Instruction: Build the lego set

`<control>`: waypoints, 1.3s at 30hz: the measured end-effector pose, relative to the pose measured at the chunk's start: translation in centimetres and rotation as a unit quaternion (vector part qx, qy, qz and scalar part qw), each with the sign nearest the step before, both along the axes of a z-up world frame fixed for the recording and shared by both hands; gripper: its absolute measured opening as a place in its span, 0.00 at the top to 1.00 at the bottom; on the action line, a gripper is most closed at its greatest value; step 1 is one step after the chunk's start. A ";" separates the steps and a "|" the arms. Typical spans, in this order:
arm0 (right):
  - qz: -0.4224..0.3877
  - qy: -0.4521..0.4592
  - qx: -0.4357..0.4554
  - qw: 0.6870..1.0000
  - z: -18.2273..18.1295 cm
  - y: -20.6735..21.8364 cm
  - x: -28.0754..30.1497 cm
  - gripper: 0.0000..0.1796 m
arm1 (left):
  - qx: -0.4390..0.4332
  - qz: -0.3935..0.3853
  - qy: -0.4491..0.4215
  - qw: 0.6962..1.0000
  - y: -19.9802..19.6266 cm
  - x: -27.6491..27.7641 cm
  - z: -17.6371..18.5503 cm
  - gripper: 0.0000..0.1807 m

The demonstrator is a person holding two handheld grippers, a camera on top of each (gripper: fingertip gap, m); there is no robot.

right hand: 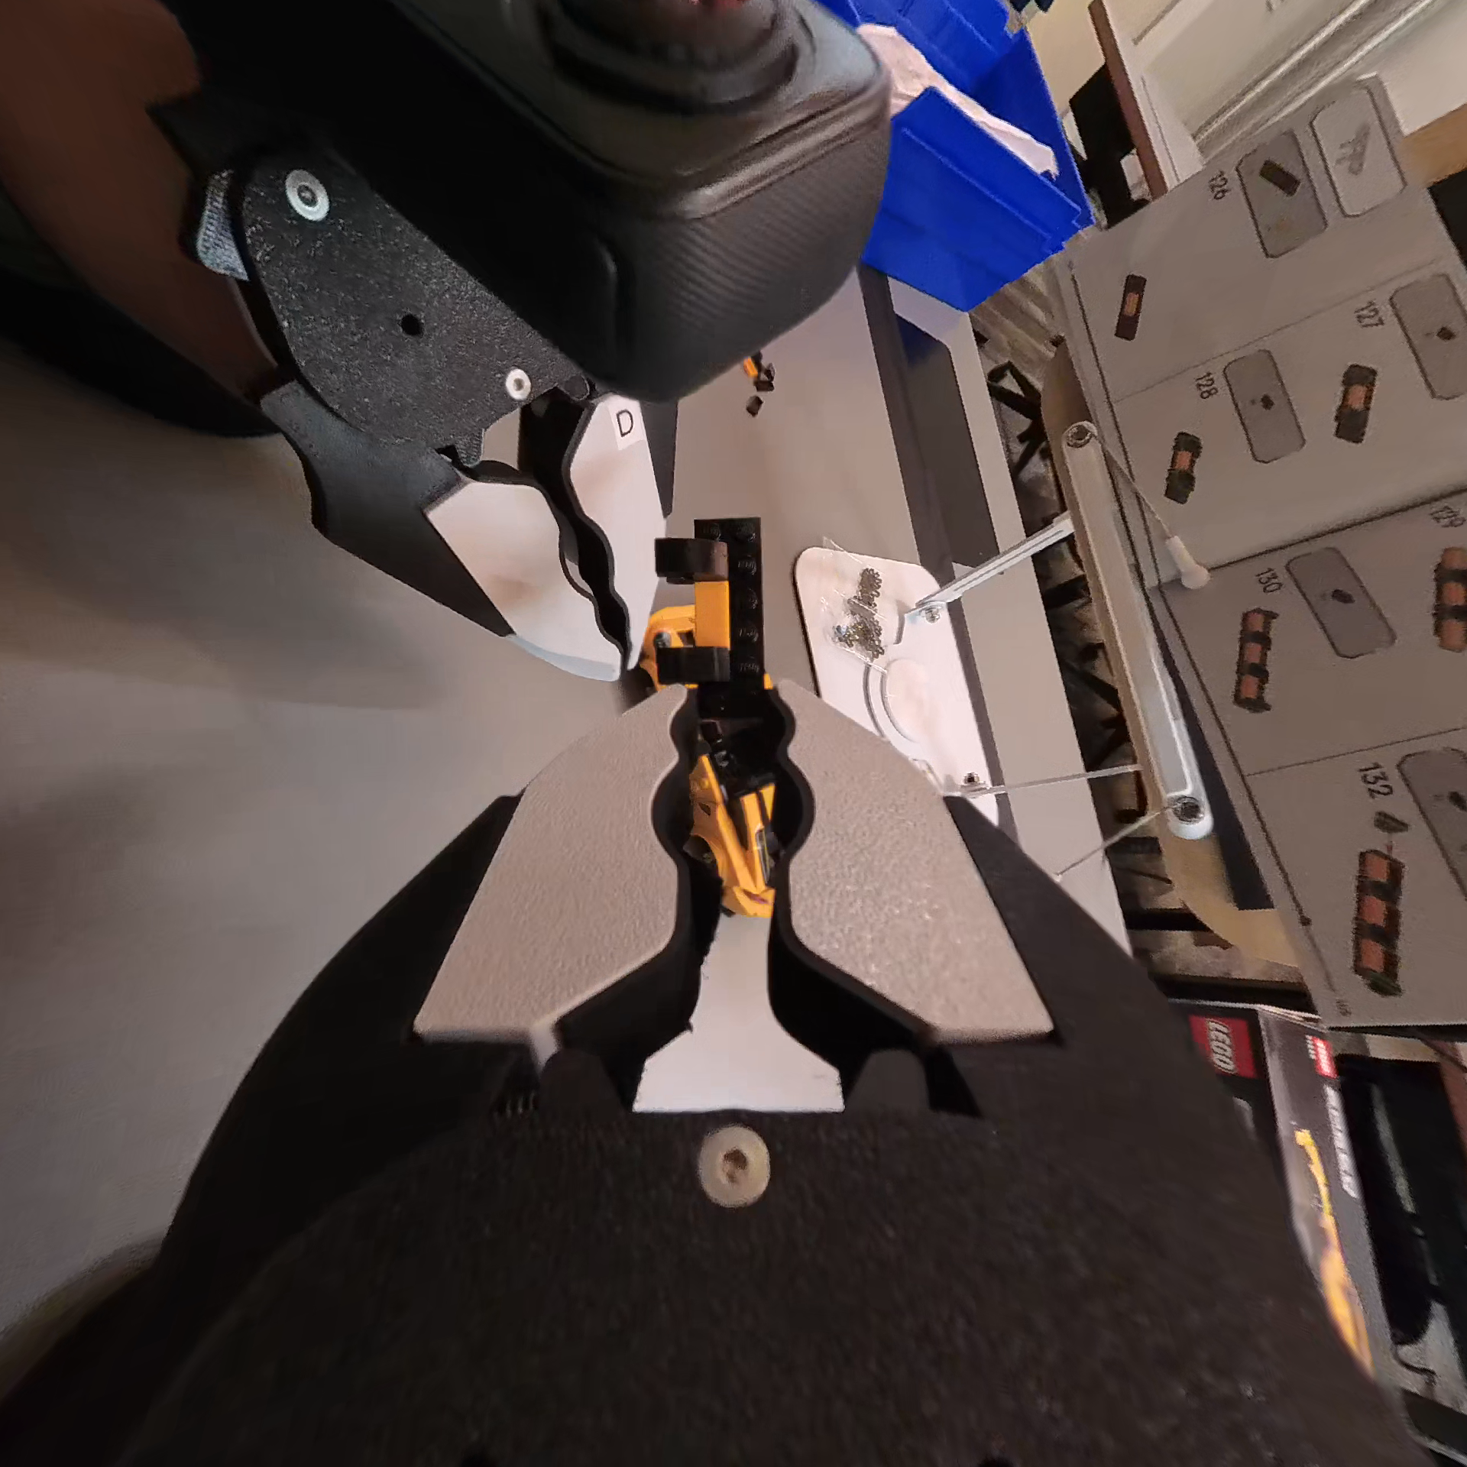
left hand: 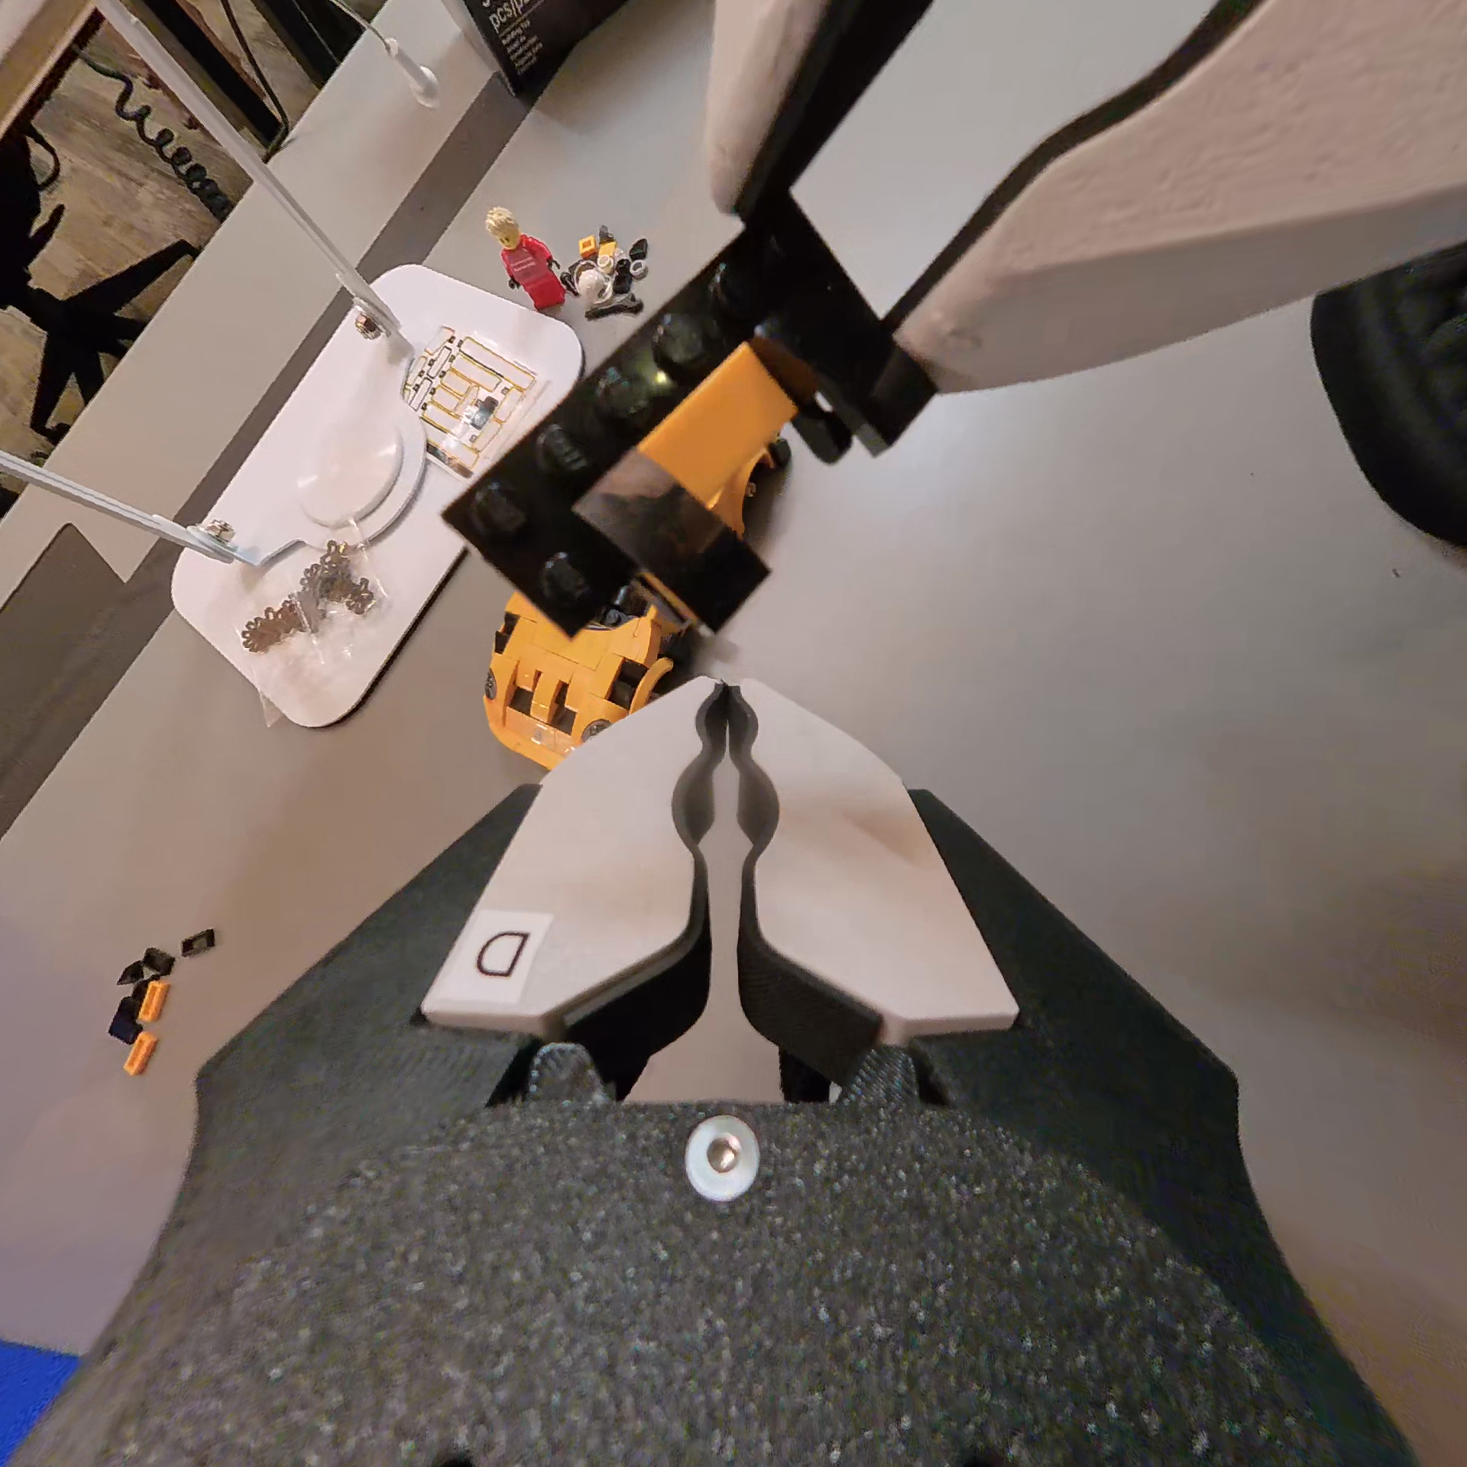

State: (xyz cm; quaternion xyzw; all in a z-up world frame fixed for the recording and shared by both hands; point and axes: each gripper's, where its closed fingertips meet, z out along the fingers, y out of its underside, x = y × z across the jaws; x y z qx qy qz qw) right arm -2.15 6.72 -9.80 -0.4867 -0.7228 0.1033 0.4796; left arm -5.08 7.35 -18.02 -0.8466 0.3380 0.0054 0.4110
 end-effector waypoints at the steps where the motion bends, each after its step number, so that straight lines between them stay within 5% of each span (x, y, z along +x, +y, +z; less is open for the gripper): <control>1: -0.001 -0.005 0.006 1.000 0.0 0.0 0.1 0.92 | -0.001 -0.002 0.000 1.000 0.0 0.0 0.0 1.00; 21: -0.015 -0.084 0.096 0.992 -0.9 1.5 0.6 0.92 | -0.017 -0.014 0.009 1.000 -0.4 0.6 -0.8 1.00; 39: 0.157 -0.115 -0.025 0.981 -2.2 -0.1 1.2 0.92 | -0.032 -0.091 0.006 0.995 -2.0 2.9 -0.9 1.00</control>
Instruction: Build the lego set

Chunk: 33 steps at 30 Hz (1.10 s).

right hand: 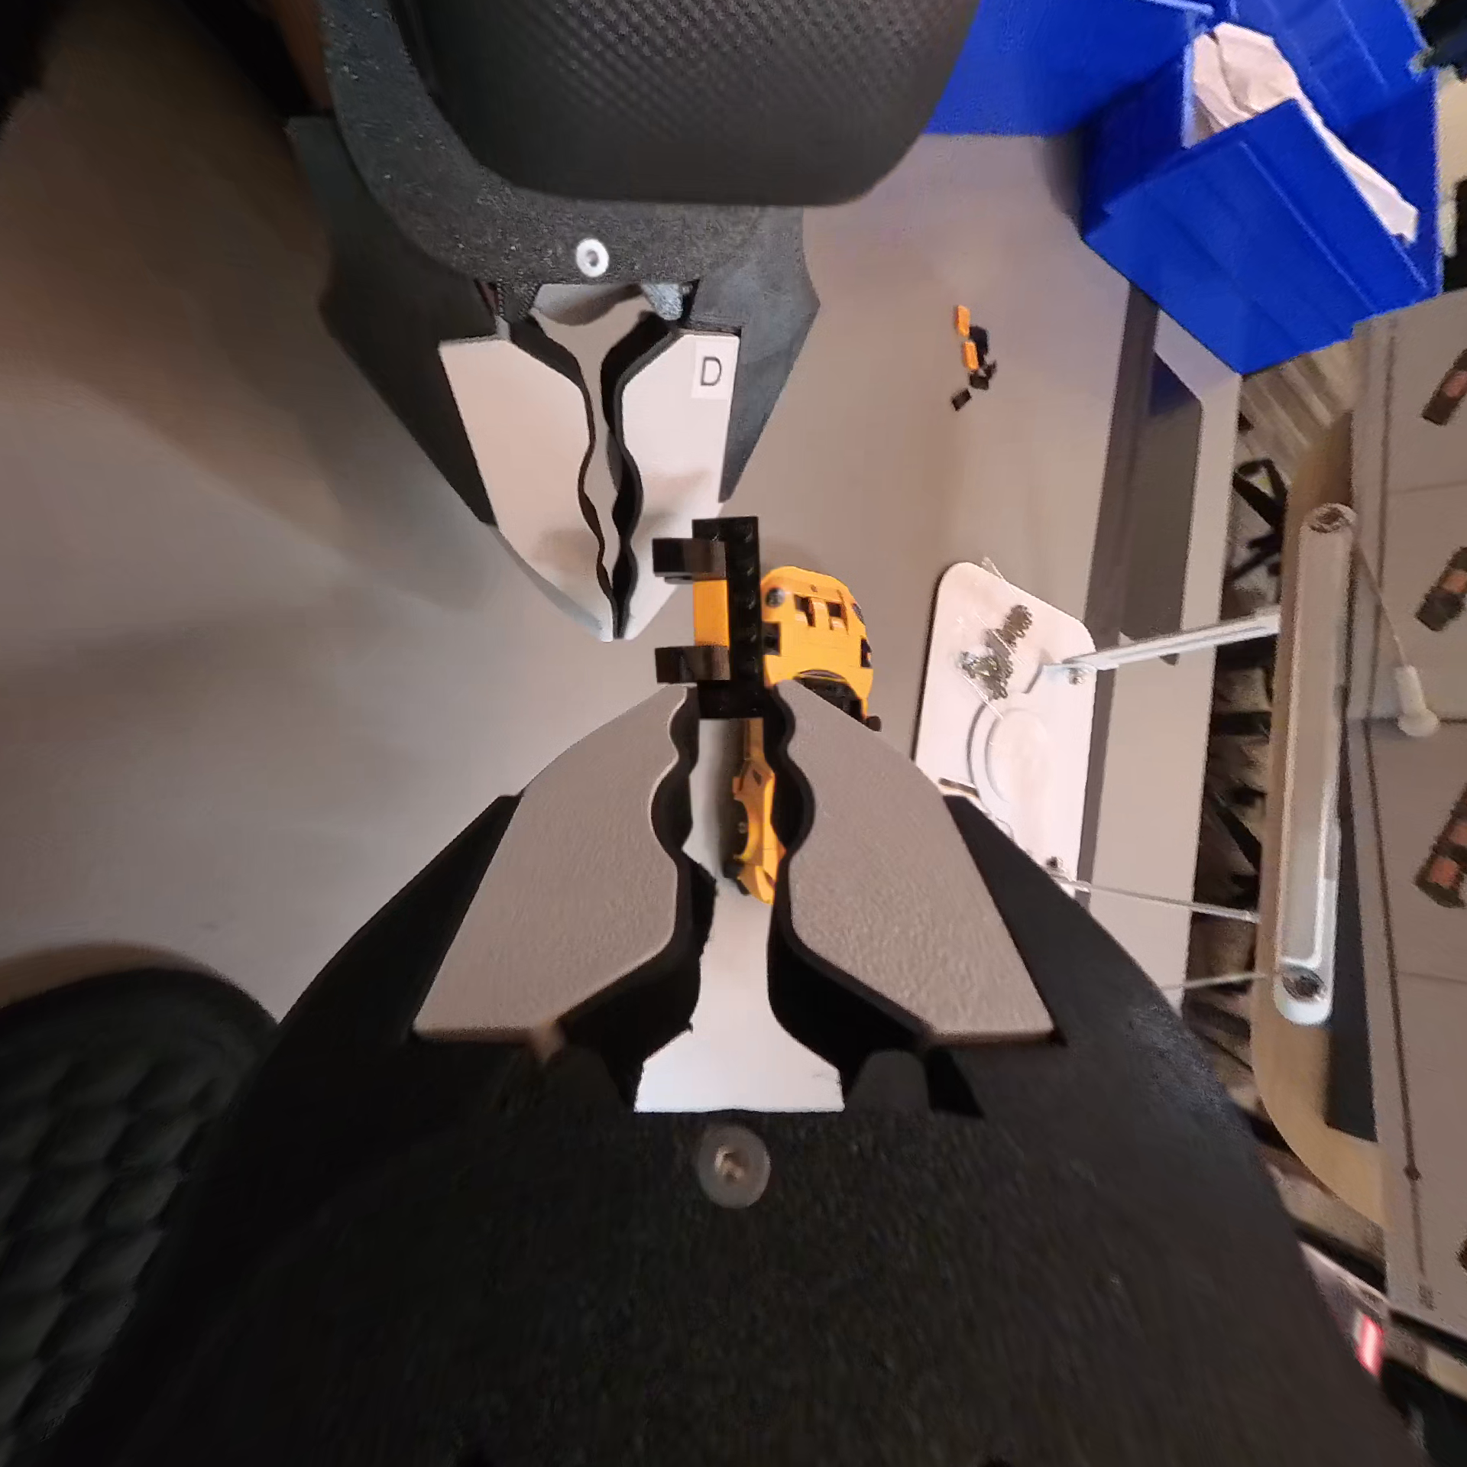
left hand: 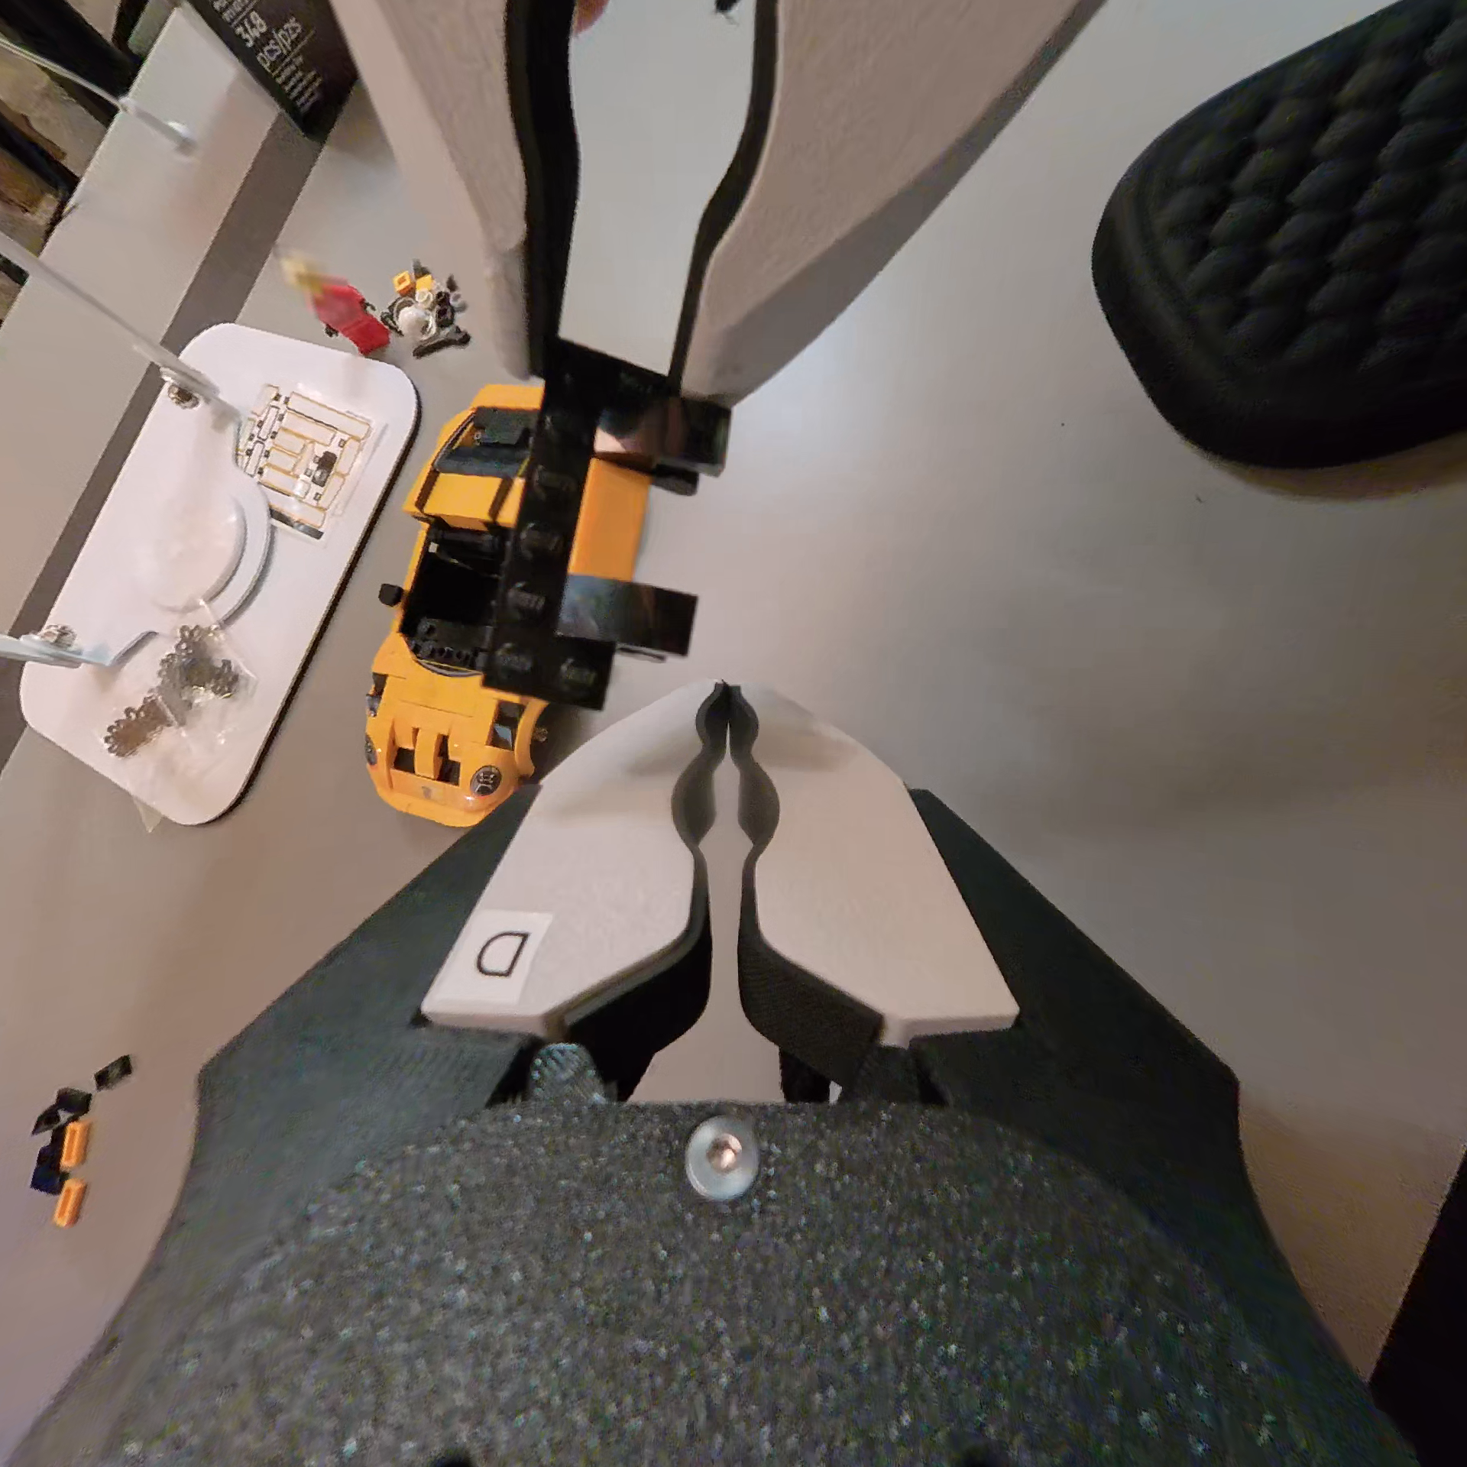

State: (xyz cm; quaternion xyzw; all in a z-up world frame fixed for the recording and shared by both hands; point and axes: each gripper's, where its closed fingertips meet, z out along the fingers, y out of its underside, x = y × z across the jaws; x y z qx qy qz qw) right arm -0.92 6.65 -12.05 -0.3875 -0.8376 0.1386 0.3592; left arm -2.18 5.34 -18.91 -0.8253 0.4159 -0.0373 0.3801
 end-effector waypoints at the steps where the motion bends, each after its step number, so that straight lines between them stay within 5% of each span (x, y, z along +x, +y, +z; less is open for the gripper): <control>1: 0.011 -0.002 -0.010 1.000 0.1 -0.2 0.1 0.92 | 0.000 -0.002 0.000 1.000 0.0 0.0 0.0 1.00; 13: 0.135 -0.020 -0.158 0.978 1.4 -3.5 2.0 0.92 | 0.010 -0.018 -0.007 1.000 -0.3 0.5 0.5 1.00; 33: 0.242 -0.045 -0.361 0.900 1.9 -4.1 2.7 0.92 | 0.014 -0.076 -0.011 0.997 -1.9 2.2 1.8 1.00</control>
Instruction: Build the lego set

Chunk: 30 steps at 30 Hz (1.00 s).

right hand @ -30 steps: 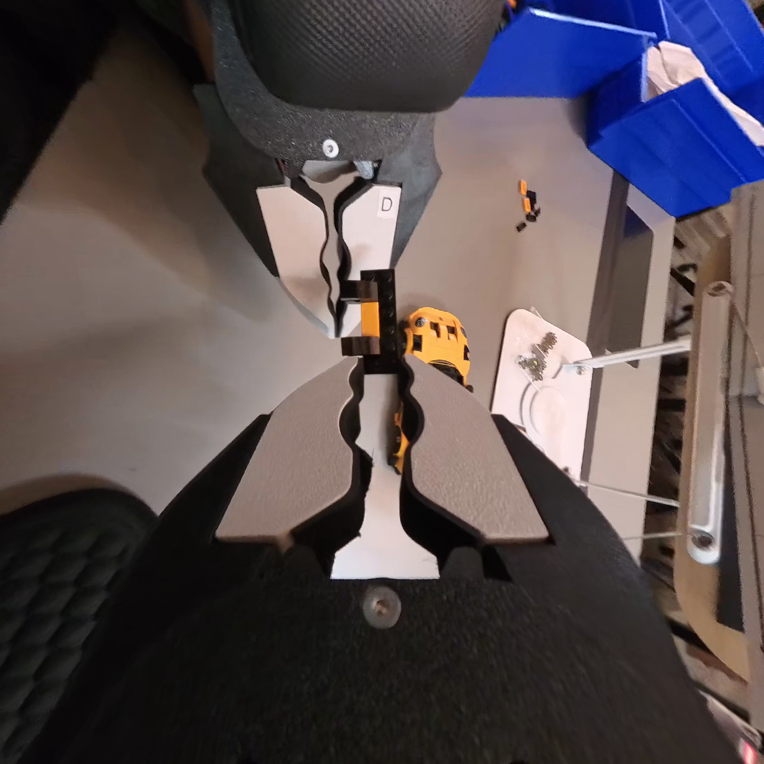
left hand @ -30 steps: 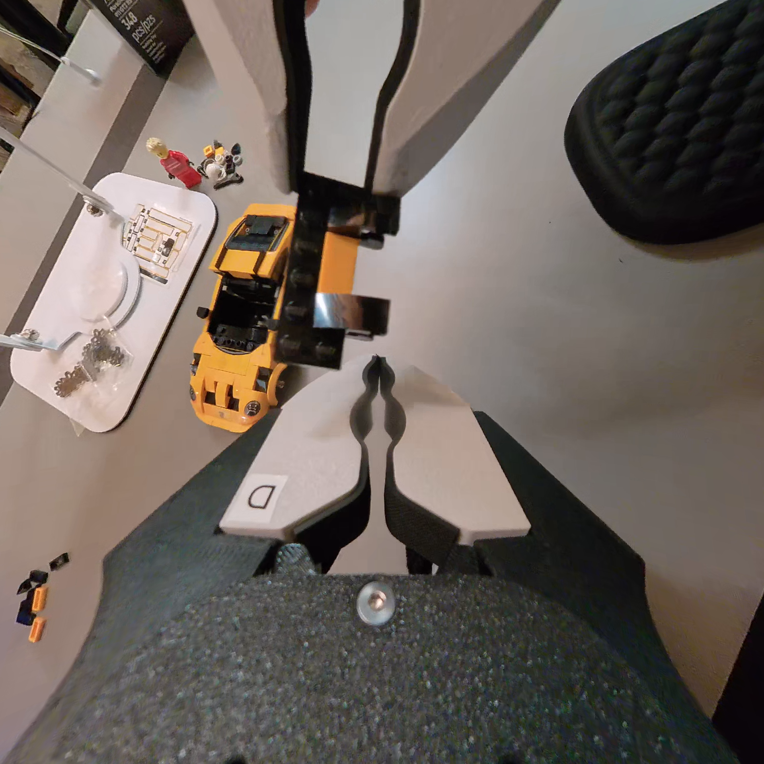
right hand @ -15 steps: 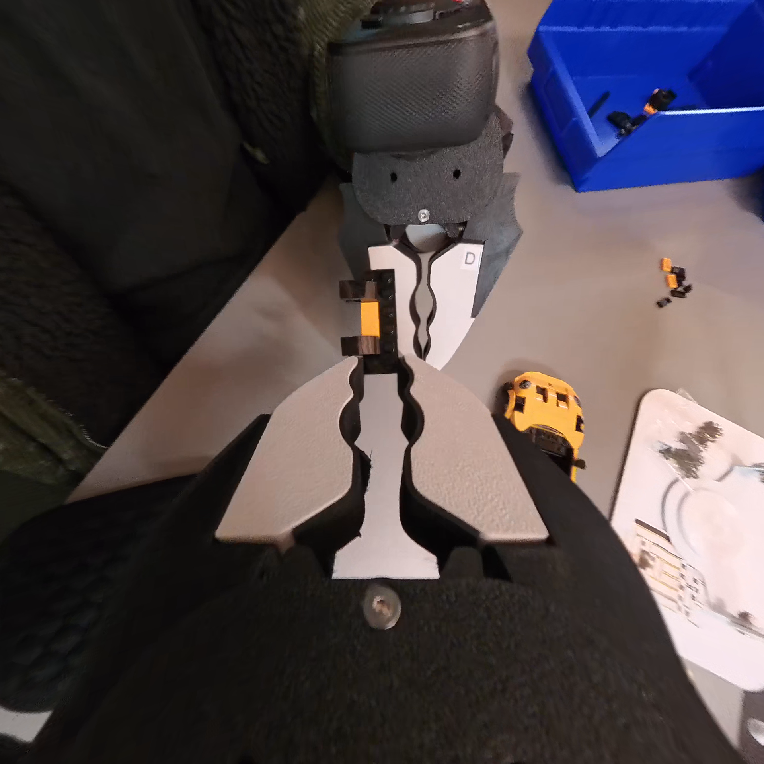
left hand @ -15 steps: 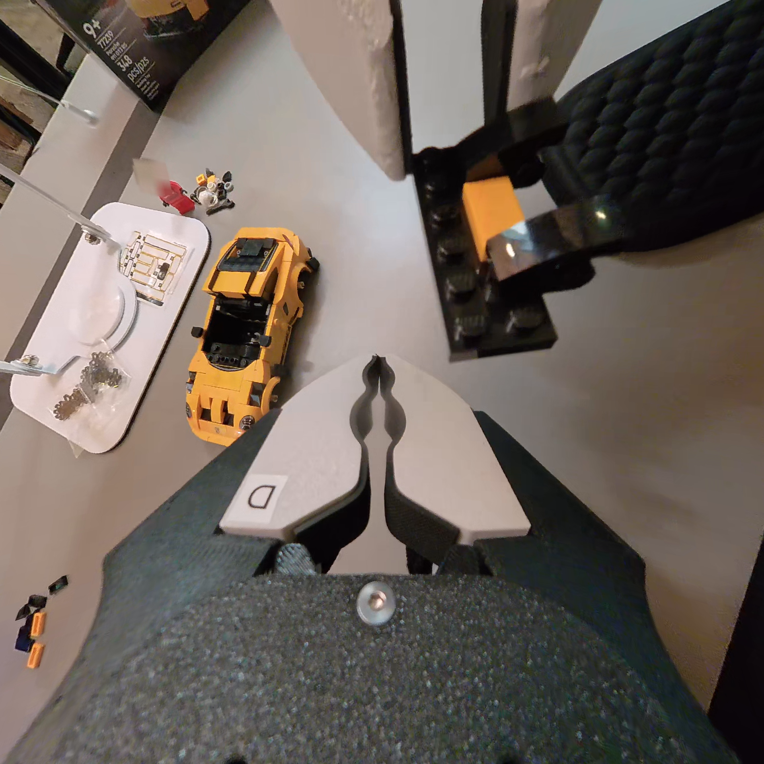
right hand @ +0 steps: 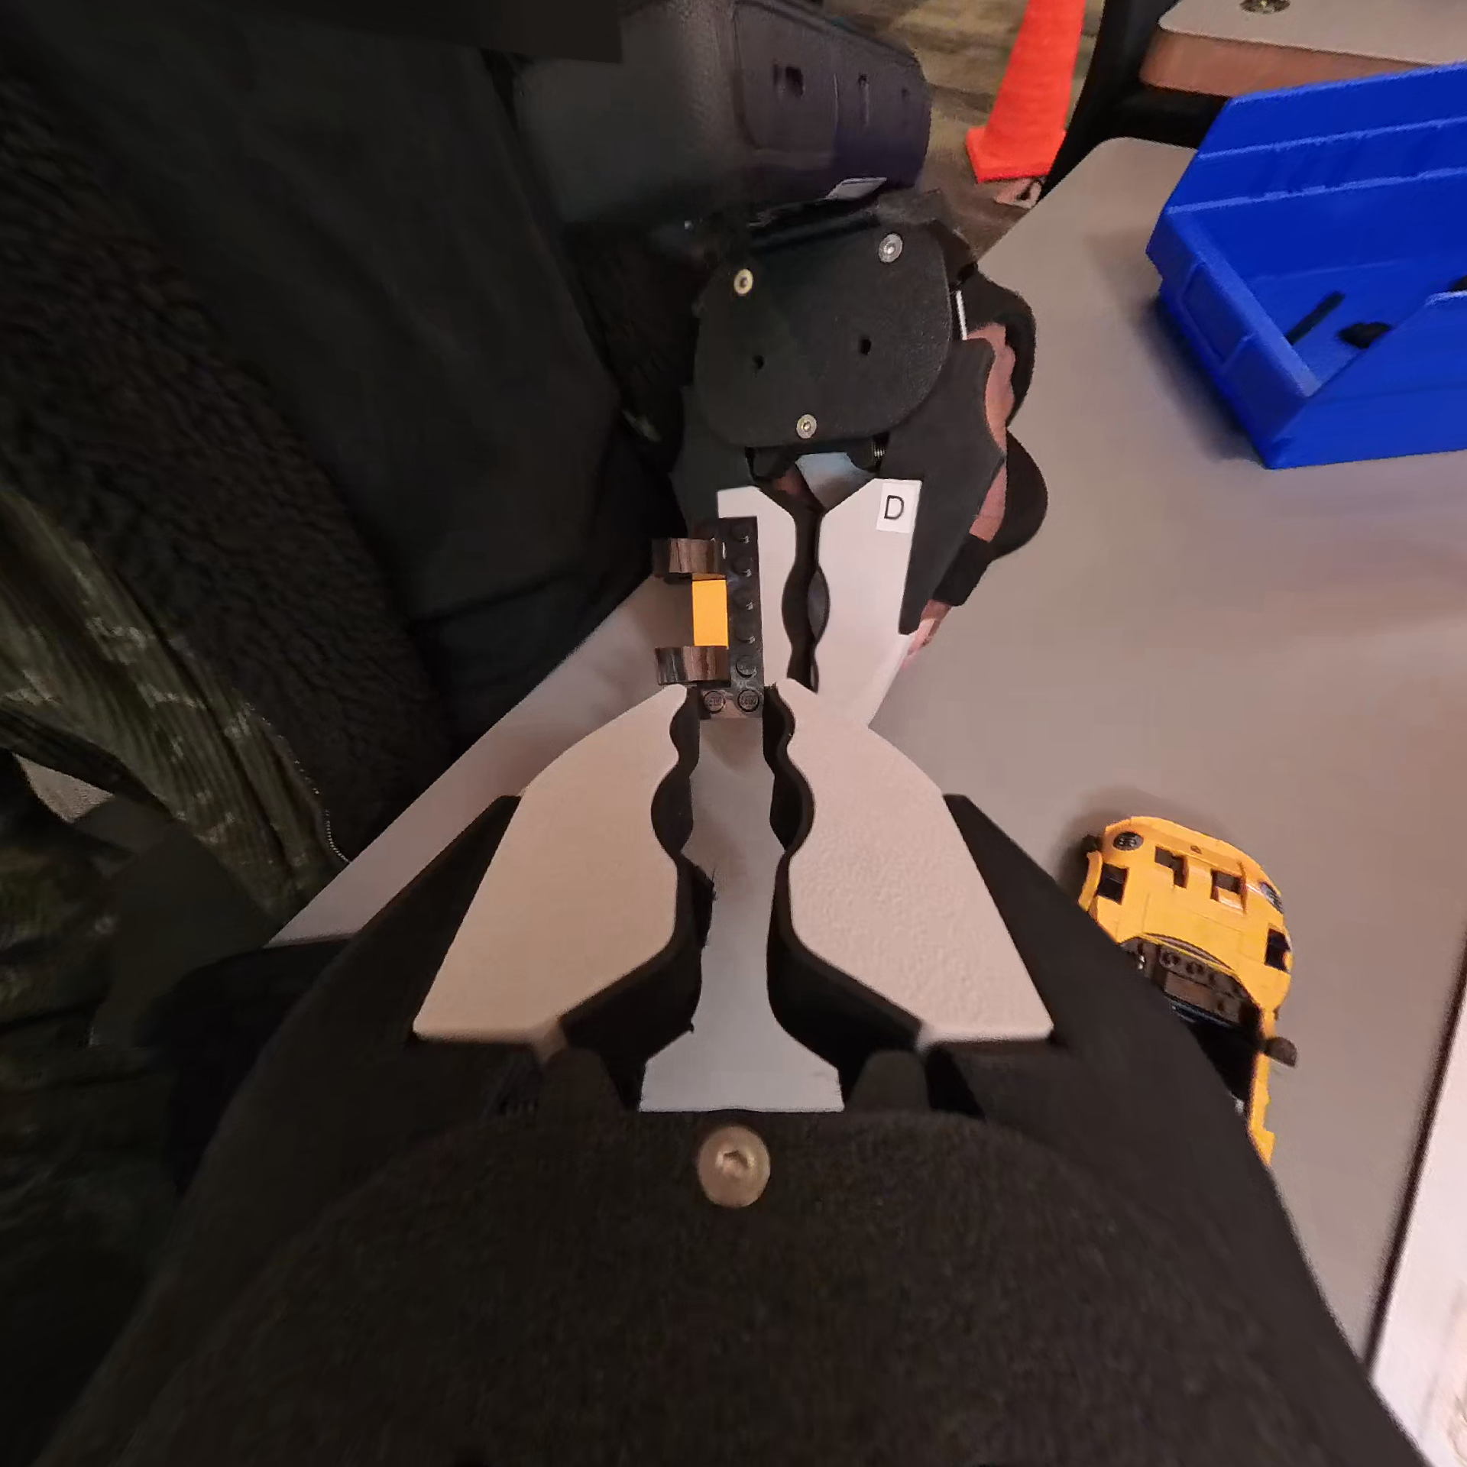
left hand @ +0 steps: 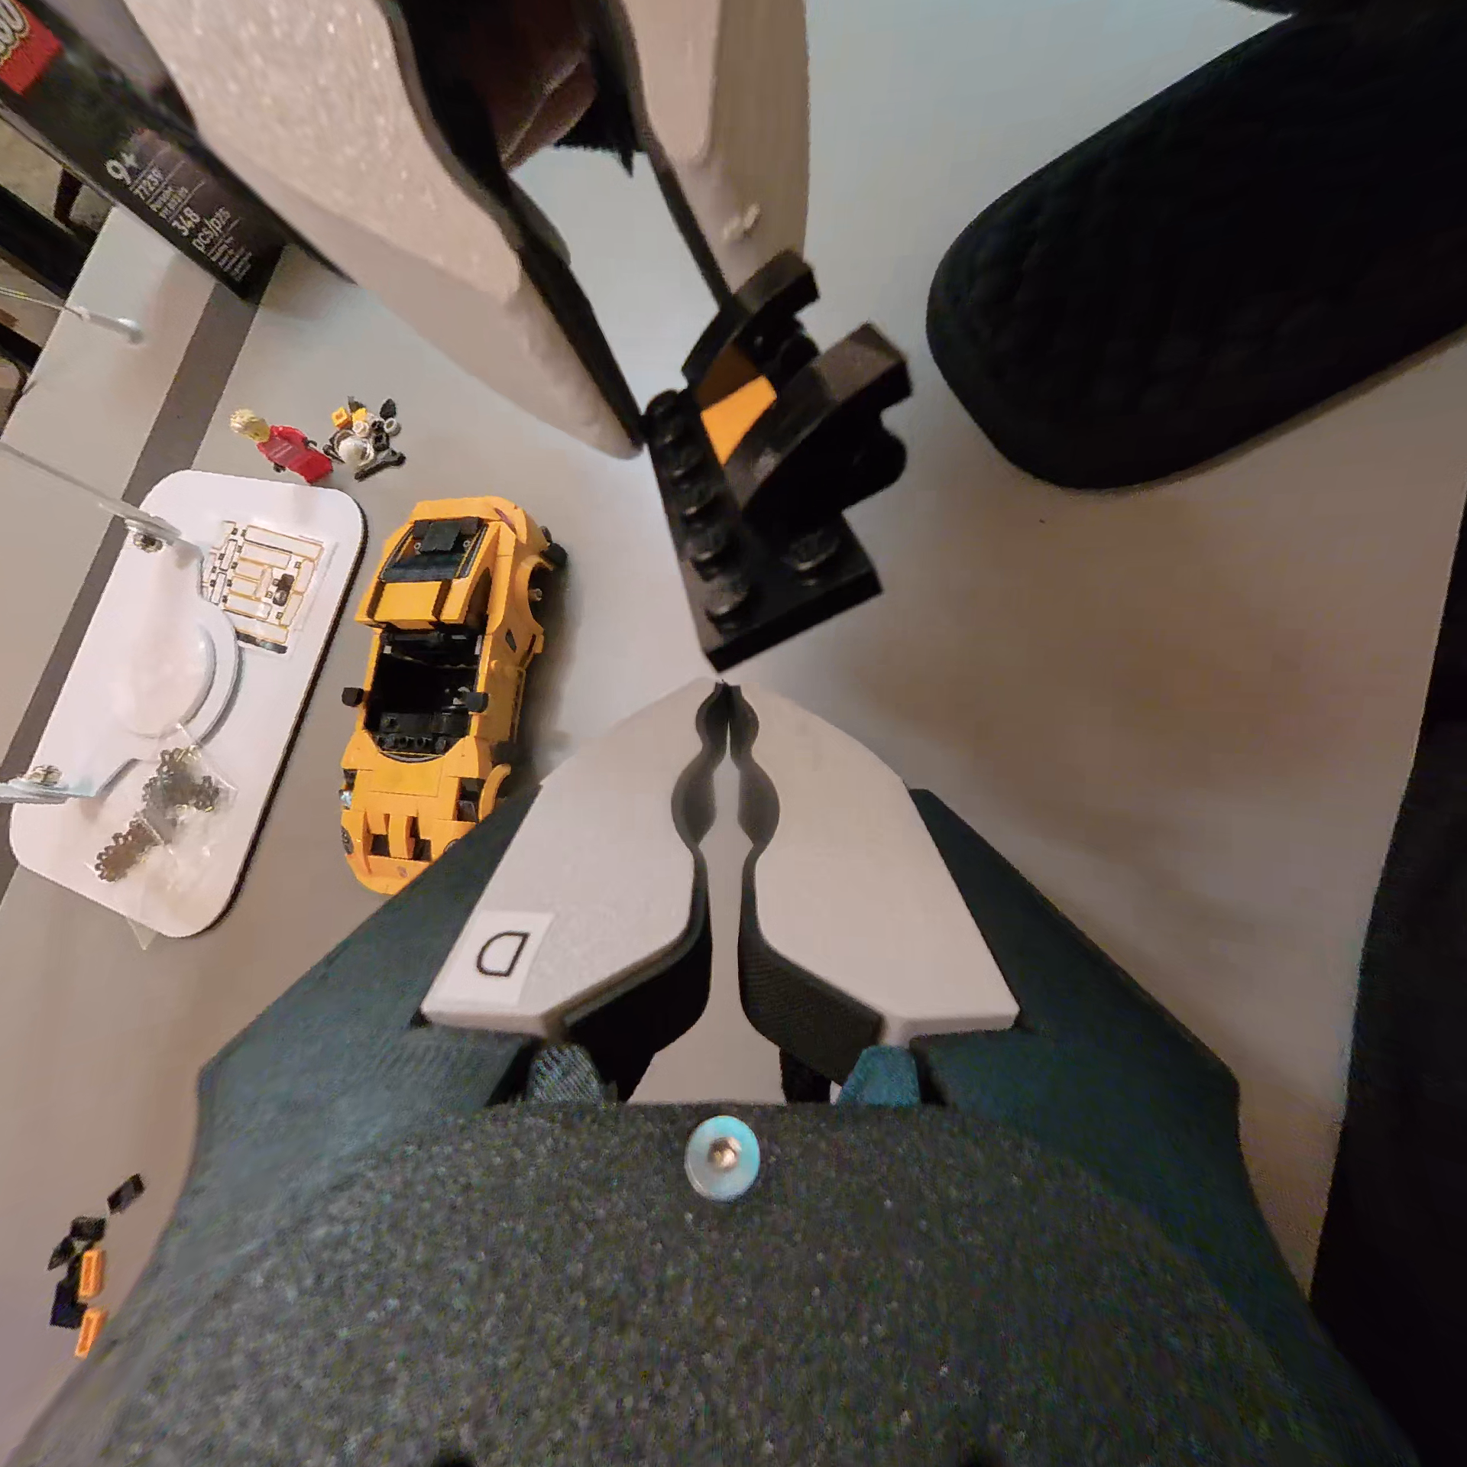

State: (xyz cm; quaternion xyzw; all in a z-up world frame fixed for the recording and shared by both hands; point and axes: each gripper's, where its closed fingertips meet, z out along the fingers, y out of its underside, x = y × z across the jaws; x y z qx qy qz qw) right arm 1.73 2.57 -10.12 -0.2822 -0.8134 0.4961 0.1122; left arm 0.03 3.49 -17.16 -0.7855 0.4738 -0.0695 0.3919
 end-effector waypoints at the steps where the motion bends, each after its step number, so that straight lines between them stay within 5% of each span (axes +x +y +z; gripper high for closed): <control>1: 0.002 0.000 -0.005 1.000 0.0 0.1 -0.1 0.92 | 0.000 -0.001 -0.001 1.000 0.0 0.0 0.1 1.00; 22: 0.024 -0.011 -0.070 0.997 0.0 1.0 -0.3 0.92 | 0.004 -0.002 -0.012 1.000 -0.4 0.0 1.0 1.00; 30: -0.110 0.048 -0.005 0.993 -0.1 2.3 -2.1 0.92 | 0.006 0.045 -0.033 0.998 0.9 -1.4 0.9 1.00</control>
